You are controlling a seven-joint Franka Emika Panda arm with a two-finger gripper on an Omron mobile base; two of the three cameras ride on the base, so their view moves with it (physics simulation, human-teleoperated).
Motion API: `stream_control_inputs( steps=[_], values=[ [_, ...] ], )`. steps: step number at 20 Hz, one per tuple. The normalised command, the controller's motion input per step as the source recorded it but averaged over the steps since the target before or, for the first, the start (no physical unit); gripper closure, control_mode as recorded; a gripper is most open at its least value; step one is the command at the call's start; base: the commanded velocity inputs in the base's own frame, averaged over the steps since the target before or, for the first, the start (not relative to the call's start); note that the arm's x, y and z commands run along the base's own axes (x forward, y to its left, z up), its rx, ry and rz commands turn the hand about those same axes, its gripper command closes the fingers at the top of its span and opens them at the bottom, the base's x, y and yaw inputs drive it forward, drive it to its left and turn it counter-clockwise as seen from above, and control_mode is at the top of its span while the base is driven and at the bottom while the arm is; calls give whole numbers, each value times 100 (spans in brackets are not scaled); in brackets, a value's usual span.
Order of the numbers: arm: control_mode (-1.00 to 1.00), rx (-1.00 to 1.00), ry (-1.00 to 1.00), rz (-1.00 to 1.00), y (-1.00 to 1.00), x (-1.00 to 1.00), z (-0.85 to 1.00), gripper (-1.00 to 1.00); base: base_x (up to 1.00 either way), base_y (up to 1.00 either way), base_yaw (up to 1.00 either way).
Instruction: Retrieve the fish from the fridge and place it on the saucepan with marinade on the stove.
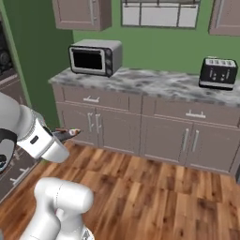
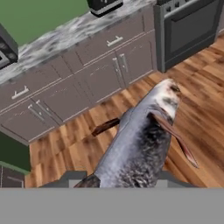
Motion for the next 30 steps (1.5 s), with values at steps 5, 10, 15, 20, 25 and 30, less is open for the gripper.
stream_control_inputs(
  steps=[5, 10, 15, 20, 25, 30],
  values=[
    [100, 0, 0, 0, 0, 0, 0, 100, 100, -6, 0],
    [100, 0, 0, 0, 0, 0, 0, 100, 100, -56, -6],
    [100, 0, 0, 0, 0, 0, 0, 100, 100, -93, -14],
    [100, 0, 0, 0, 0, 0, 0, 100, 100, -100, -15],
    [100, 0, 0, 0, 0, 0, 0, 100, 78, -100, -21],
    [100, 0, 0, 0, 0, 0, 0, 100, 29, -100, -26]
  ],
)
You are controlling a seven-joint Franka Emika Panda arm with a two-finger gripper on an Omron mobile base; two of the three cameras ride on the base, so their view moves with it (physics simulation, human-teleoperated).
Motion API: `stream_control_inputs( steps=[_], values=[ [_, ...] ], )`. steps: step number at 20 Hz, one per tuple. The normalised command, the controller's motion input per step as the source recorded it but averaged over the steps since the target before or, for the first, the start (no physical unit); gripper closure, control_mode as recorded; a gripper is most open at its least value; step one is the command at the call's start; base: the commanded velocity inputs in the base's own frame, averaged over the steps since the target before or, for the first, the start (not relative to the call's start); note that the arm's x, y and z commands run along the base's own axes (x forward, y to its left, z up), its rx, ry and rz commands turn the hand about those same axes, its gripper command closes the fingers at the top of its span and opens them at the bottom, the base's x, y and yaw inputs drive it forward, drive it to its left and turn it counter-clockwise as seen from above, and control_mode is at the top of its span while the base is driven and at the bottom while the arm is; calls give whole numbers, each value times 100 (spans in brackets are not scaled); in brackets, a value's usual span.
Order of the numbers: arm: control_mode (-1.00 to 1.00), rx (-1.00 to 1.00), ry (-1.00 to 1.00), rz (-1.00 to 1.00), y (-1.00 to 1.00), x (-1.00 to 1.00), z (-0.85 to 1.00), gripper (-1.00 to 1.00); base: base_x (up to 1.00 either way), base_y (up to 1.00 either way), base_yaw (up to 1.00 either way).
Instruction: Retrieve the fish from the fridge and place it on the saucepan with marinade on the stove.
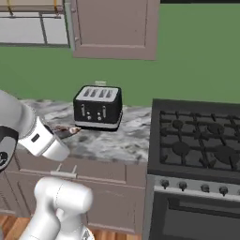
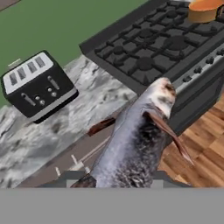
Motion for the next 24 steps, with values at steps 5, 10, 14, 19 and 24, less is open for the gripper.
stream_control_inputs(
  steps=[5, 10, 14, 19, 24],
  values=[
    [100, 0, 0, 0, 0, 0, 0, 100, 0, -100, -27],
    [100, 0, 0, 0, 0, 0, 0, 100, 16, -100, -21],
    [100, 0, 0, 0, 0, 0, 0, 100, 63, -100, -5],
    [100, 0, 0, 0, 0, 0, 0, 100, 57, -100, 0],
    [100, 0, 0, 0, 0, 0, 0, 100, 52, -87, 4]
  ],
)
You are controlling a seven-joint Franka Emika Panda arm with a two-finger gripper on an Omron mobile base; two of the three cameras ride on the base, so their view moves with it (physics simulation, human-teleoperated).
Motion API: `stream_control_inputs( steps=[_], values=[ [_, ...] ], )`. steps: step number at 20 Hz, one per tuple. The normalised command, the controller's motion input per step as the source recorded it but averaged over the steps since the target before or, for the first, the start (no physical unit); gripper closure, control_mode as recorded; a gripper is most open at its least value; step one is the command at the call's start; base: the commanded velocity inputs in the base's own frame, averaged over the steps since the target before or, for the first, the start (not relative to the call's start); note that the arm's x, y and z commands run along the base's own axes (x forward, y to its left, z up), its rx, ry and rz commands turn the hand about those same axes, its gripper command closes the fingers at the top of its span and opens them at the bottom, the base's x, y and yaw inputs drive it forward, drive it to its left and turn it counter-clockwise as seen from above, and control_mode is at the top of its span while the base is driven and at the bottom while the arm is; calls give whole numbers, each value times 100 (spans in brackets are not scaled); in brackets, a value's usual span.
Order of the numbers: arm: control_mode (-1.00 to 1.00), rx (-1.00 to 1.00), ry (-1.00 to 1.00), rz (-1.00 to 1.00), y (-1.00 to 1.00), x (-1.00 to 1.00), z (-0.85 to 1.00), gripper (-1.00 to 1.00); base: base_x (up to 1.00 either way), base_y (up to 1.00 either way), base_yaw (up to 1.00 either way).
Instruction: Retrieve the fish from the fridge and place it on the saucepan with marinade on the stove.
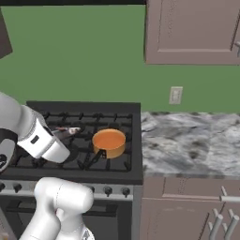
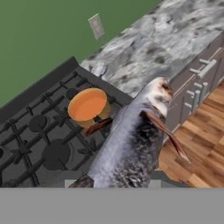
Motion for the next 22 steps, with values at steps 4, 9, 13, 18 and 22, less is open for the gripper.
stream_control_inputs(
  steps=[4, 9, 13, 18, 22],
  values=[
    [100, 0, 0, 0, 0, 0, 0, 100, 32, -42, 15],
    [100, 0, 0, 0, 0, 0, 0, 100, 47, -26, 12],
    [-100, 7, 10, 7, -3, 30, 0, 100, 32, -5, 7],
    [-100, 17, 21, 16, -9, 49, 0, 100, 0, 0, 0],
    [-100, 9, 14, 14, -9, 16, 0, 100, 0, 0, 0]
  ],
)
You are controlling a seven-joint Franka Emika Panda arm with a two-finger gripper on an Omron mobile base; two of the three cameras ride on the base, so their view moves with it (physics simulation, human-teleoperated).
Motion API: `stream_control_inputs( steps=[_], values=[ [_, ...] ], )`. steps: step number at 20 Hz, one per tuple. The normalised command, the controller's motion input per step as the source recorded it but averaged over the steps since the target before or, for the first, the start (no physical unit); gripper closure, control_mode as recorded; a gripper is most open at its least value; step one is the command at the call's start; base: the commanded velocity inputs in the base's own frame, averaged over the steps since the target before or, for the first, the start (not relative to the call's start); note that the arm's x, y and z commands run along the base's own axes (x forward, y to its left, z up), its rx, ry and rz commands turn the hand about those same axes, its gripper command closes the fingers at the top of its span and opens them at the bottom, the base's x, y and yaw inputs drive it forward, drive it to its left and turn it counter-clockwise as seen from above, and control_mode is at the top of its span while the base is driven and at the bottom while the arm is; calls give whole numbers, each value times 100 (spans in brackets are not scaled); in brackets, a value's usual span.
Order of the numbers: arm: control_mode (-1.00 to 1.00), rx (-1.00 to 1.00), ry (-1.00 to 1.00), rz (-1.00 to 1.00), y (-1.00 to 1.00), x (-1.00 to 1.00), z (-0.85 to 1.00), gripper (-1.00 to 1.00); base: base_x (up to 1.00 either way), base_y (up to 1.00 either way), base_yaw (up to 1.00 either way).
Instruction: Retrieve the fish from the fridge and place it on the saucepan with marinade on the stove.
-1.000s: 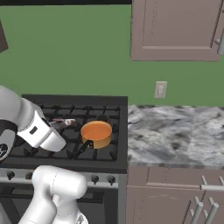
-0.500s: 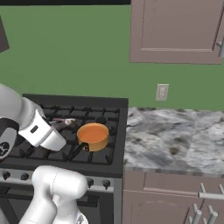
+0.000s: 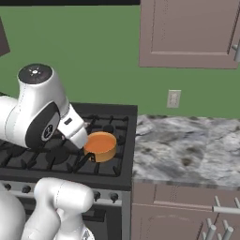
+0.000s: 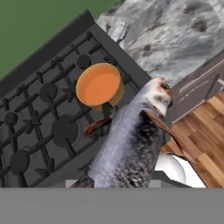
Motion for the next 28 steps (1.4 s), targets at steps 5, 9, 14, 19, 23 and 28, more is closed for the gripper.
stream_control_inputs(
  steps=[5, 9, 14, 19, 23, 28],
  values=[
    [-100, -4, 2, 0, 5, 20, -11, 100, 0, 0, 0],
    [-100, -10, 2, 0, 13, 45, -28, 100, 0, 0, 0],
    [-100, -5, 1, 0, 13, 46, -32, 100, 0, 0, 0],
    [-100, -1, 3, 0, 8, 48, -35, 100, 0, 0, 0],
    [-100, -1, 4, 0, 6, 52, -35, 100, 0, 0, 0],
    [-100, -2, 10, 0, 1, 59, -34, 100, 0, 0, 0]
  ],
)
